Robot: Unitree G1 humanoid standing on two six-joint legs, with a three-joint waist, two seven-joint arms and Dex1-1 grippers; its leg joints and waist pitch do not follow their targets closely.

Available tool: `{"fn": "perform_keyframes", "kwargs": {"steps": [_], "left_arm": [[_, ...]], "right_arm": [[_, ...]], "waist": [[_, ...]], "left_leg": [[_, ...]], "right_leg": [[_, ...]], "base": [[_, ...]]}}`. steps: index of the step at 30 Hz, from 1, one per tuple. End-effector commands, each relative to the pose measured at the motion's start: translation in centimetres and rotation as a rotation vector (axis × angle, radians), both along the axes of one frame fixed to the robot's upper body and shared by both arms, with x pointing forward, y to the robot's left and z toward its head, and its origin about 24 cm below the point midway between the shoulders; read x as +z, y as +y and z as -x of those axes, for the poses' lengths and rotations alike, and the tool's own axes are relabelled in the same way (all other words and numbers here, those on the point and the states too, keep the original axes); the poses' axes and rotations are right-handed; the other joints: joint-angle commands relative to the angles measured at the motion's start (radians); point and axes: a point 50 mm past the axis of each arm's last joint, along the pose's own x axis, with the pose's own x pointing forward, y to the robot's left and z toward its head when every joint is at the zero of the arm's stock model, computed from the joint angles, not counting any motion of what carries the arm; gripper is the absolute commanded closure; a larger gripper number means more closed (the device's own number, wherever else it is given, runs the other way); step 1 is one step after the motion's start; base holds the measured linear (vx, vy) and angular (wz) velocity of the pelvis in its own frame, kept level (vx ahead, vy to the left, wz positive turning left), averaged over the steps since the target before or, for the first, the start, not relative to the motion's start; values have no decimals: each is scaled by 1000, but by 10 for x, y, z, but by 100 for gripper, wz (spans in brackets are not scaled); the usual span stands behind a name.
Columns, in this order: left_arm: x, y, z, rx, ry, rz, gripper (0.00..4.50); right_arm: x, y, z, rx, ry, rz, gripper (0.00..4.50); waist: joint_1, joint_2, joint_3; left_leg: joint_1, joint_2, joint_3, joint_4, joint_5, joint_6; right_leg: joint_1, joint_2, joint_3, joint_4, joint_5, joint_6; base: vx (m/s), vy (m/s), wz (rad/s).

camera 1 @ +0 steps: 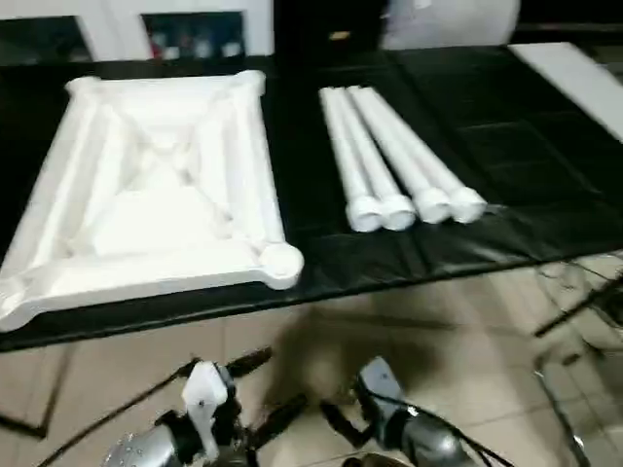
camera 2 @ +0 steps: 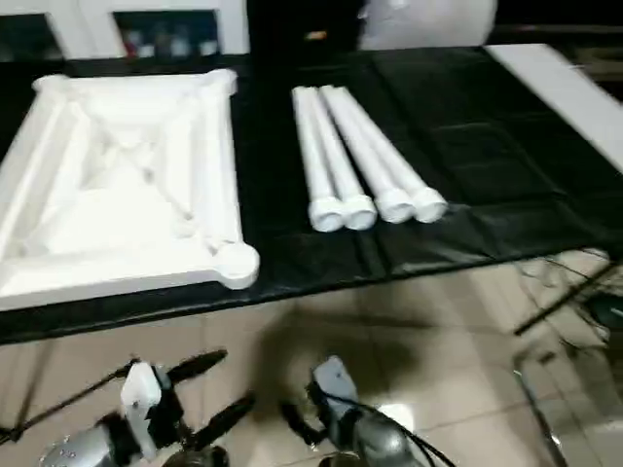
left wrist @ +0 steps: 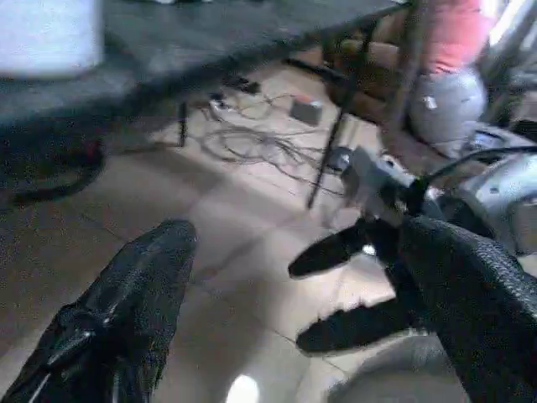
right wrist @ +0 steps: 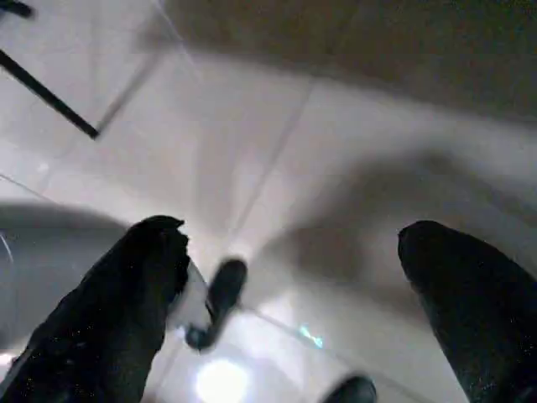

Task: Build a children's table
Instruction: Move to table

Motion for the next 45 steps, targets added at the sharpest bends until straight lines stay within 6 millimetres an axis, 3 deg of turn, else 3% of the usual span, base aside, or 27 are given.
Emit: {"fn": "perform_keyframes", "kwargs": {"steps": [1, 3, 7, 12, 13, 18, 19, 20, 21, 22, 23, 24, 26, 27, 28, 29, 30, 31, 33, 34, 35, 36, 40, 41, 43, 44, 45], "left_arm": [[-4, 4, 7, 3, 63, -28, 7], [-4, 5, 9, 13, 78, -62, 7], [-1, 4, 9, 11, 82, -76, 7], [34, -3, 4, -42, 21, -22, 7], [41, -4, 4, -50, 14, -16, 7], [91, -12, 0, -132, -43, 57, 7], [91, -12, 0, -132, -43, 57, 7], [98, -13, -1, -140, -56, 60, 7], [105, -14, -1, -145, -66, 62, 7], [109, -15, -2, -149, -70, 62, 7], [115, -15, -5, -133, -93, 56, 7], [116, -14, -7, -113, -100, 40, 7], [116, -12, -10, -78, -104, 22, 7], [116, -11, -10, -64, -103, 18, 7], [116, -9, -13, -35, -102, 8, 7], [116, -8, -14, -23, -99, 0, 7], [116, -8, -14, -21, -92, -11, 7], [116, -8, -14, -21, -91, -12, 7], [115, -5, -20, 45, -91, -17, 7], [114, -3, -27, 102, -97, -22, 7], [113, -2, -29, 124, -94, -24, 7], [111, 1, -37, 201, -83, -44, 7], [107, 7, -49, 340, -73, -87, 7], [107, 9, -54, 396, -59, -74, 7], [111, 12, -63, 535, -90, -64, 7], [111, 12, -63, 544, -93, -65, 7], [114, 13, -67, 590, -112, -59, 7]], "right_arm": [[0, -2, 0, 6, -6, 6, 0], [0, -2, 0, 11, -7, 8, 0], [2, -1, 0, 14, -21, -7, 0], [12, 9, -4, 99, -81, -141, 0], [13, 10, -5, 107, -86, -158, 0], [19, 21, -6, 228, -69, -302, 0], [19, 21, -6, 228, -69, -302, 0], [63, -28, -27, 188, -189, -326, 0], [109, -48, -26, 262, -261, -380, 0], [142, -51, -17, 363, -285, -426, 0], [168, -52, -8, 457, -290, -465, 0], [174, -53, -7, 475, -295, -471, 0], [178, -54, -8, 472, -321, -457, 0], [178, -54, -10, 463, -333, -448, 0], [179, -55, -12, 445, -350, -441, 0], [178, -55, -13, 443, -348, -444, 0], [176, -54, -12, 457, -342, -450, 0], [175, -54, -12, 459, -342, -450, 0], [185, -53, -10, 412, -332, -442, 0], [191, -54, -13, 353, -339, -437, 0], [193, -55, -15, 330, -346, -430, 0], [196, -56, -22, 263, -357, -398, 0], [195, -57, -35, 135, -381, -330, 0], [197, -56, -43, 87, -430, -285, 0], [202, -54, -61, -80, -526, -203, 0], [203, -54, -61, -89, -532, -197, 0], [205, -53, -65, -153, -561, -164, 0]], "waist": [[-5, 8, -23], [-12, 4, -23], [-15, 2, -28], [-17, 7, -42], [-17, 6, -40], [-15, 17, -45], [-17, 15, -43], [-5, 16, -27], [14, 9, -33], [24, 4, -45], [35, 5, -40], [30, 3, -31], [25, 21, -37], [24, 29, -23], [22, 23, -30], [20, 12, -38], [24, 3, -46], [25, 1, -47], [29, -4, -68], [32, 4, -79], [32, 4, -79], [36, 17, -79], [34, 17, -82], [40, 50, -84], [30, 57, -87], [29, 49, -86], [30, 50, -86]], "left_leg": [[18, 78, -41, -106, -343, -8], [22, 78, -38, -106, -324, -8], [21, 77, -32, -98, -252, 11], [17, 75, -25, -76, -93, 88], [17, 73, -23, -75, -89, 103], [21, 73, -24, -74, -122, 97], [20, 73, -22, -74, -119, 98], [16, 61, -29, -81, -111, 97], [37, 71, -34, -72, -121, 87], [33, 71, -39, -70, -107, 88], [29, 69, -44, -76, -110, 84], [24, 62, -38, -88, -197, 64], [27, 56, -41, -91, -280, 14], [44, 59, -46, -96, -374, -23], [55, 60, -51, -92, -399, -41], [56, 59, -55, -92, -395, -48], [53, 60, -56, -97, -378, -47], [59, 60, -54, -96, -381, -44], [47, 60, -51, -87, -234, -14], [39, 53, -46, -72, -90, 25], [39, 53, -46, -72, -90, 25], [36, 48, -43, -69, -66, 34], [33, 46, -44, -71, -127, 2], [35, 46, -49, -72, -137, -6], [34, 41, -50, -70, -182, -38], [35, 42, -47, -71, -183, -35], [32, 41, -48, -69, -171, -34]], "right_leg": [[20, -100, 65, -103, -301, -166], [13, -91, 64, -103, -235, -165], [19, -89, 63, -89, -90, -205], [36, -86, 56, -53, 214, -274], [35, -82, 54, -54, 223, -282], [38, -78, 49, -55, 137, -316], [37, -77, 49, -54, 133, -318], [55, -60, 48, -66, 110, -267], [50, -56, 50, -67, 123, -198], [65, -59, 48, -60, 137, -174], [65, -63, 54, -65, 109, -117], [55, -72, 56, -79, -70, -106], [43, -91, 61, -111, -391, -79], [19, -97, 65, -144, -558, -63], [20, -97, 60, -147, -592, -57], [28, -95, 58, -145, -576, -56], [30, -79, 52, -129, -468, -66], [25, -74, 52, -127, -434, -75], [47, -66, 49, -97, -191, -111], [52, -62, 47, -76, 27, -147], [52, -62, 47, -76, 27, -147], [51, -65, 45, -73, 67, -162], [55, -69, 42, -83, -25, -154], [54, -73, 40, -79, -36, -156], [54, -68, 37, -83, -61, -165], [52, -67, 38, -89, -70, -159], [54, -69, 40, -87, -72, -155]], "base": [[0, 0, 0], [0, 0, 0], [0, 0, 0], [0, 0, 0], [0, 0, 0], [0, 0, 0], [0, 0, 0], [0, 0, 0], [0, 0, 0], [-9, 73, 4], [-11, 67, -9], [-11, 67, -9], [-23, -46, -8], [-46, -91, -17], [6, -72, -9], [0, 0, 0], [0, 0, 0], [0, 0, 0], [0, 0, 0], [0, 0, 0], [0, 0, 0], [0, 0, 0], [0, 0, 0], [0, 0, 0], [0, 0, 0], [0, 0, 0], [0, 0, 0]]}}
